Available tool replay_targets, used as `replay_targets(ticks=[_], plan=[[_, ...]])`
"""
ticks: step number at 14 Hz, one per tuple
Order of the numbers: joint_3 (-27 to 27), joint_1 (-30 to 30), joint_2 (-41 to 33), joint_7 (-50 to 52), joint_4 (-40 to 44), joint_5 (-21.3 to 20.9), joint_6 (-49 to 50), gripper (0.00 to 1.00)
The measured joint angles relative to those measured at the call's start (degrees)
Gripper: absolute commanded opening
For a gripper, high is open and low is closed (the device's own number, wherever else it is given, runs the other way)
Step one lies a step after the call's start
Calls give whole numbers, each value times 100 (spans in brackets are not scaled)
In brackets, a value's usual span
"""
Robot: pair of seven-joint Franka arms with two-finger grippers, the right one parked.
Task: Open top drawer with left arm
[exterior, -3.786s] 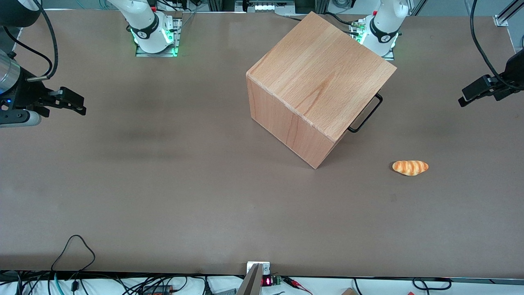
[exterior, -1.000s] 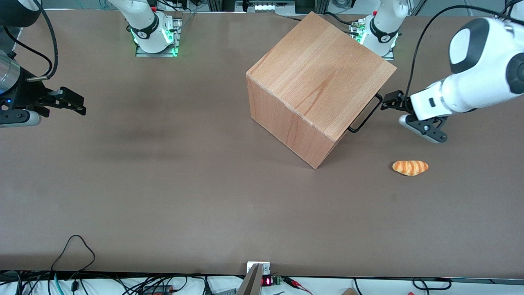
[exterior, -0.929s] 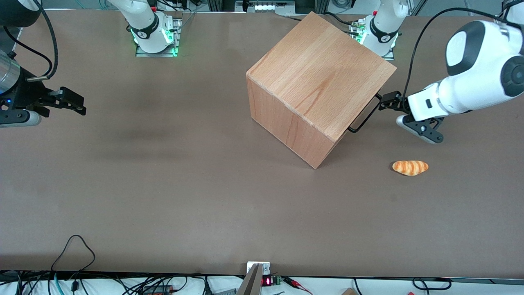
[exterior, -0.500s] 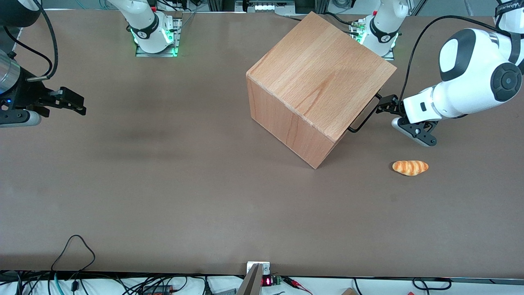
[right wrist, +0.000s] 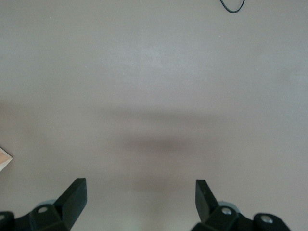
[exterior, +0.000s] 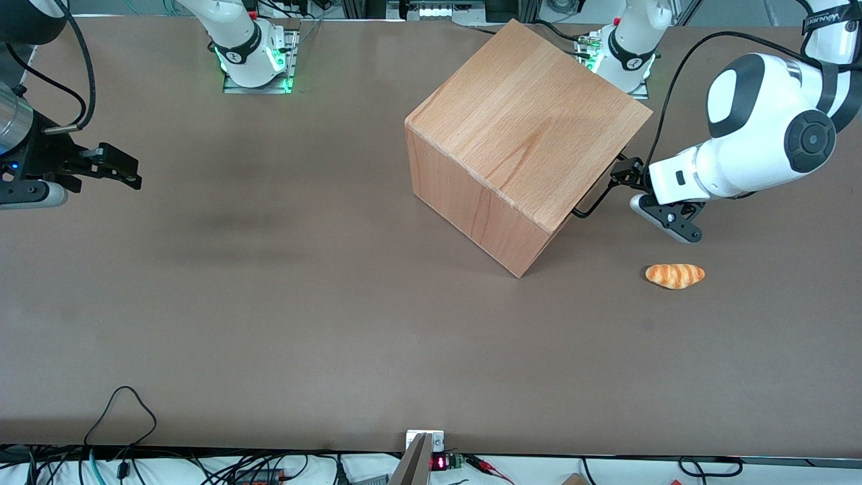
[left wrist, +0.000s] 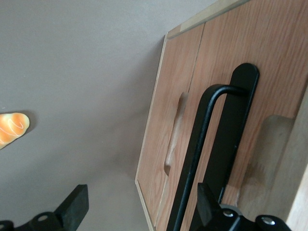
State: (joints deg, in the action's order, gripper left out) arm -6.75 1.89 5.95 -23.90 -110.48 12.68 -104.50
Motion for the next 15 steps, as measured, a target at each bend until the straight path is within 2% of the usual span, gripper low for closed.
replay_targets(ticks=[11, 15], plan=[[-92, -14, 268, -448, -83, 35, -432, 100], [-27, -305, 376, -473, -86, 35, -918, 100]])
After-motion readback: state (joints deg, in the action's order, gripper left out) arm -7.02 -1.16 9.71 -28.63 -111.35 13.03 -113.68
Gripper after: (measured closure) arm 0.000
